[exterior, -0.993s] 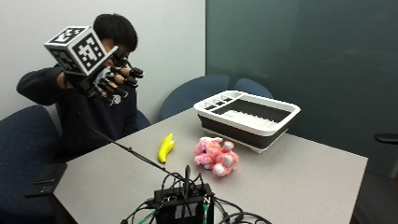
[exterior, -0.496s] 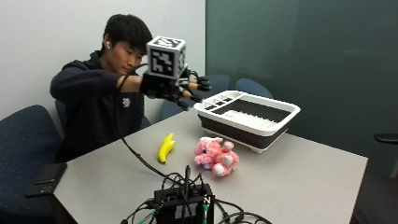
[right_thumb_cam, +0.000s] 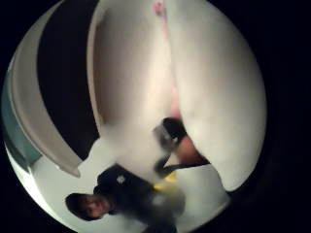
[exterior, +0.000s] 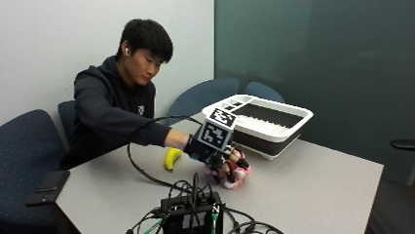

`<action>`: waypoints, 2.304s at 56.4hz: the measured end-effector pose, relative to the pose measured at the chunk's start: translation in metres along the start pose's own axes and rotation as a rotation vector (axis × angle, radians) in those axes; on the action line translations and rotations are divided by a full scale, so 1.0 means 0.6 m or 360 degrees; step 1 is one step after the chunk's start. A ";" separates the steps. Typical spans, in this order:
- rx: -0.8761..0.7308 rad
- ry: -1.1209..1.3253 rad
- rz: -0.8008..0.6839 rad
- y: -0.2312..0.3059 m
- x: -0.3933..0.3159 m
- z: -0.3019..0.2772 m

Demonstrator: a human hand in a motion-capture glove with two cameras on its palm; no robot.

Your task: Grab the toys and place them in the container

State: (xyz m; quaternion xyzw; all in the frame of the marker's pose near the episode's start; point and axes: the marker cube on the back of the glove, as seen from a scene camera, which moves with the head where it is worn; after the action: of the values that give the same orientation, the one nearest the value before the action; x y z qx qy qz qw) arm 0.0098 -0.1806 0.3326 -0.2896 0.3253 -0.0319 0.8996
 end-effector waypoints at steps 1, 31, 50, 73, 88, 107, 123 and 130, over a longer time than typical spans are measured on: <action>0.0037 -0.0010 0.0000 -0.002 0.003 0.000; 0.0696 -0.0048 -0.0085 0.090 -0.067 -0.107; 0.1049 -0.0578 -0.0343 0.168 -0.193 -0.359; 0.0737 -0.0329 -0.0391 0.073 -0.381 -0.282; 0.0623 -0.0521 -0.0163 0.123 -0.179 -0.352; 0.0357 -0.0008 -0.0312 0.314 -0.038 -0.193; -0.0085 0.0020 -0.0330 0.313 -0.001 0.044; -0.0159 -0.0025 -0.0376 0.278 0.017 0.100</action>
State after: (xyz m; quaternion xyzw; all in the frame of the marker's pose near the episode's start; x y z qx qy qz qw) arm 0.0318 -0.0148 0.2737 -0.3707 0.2830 -0.1192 0.8765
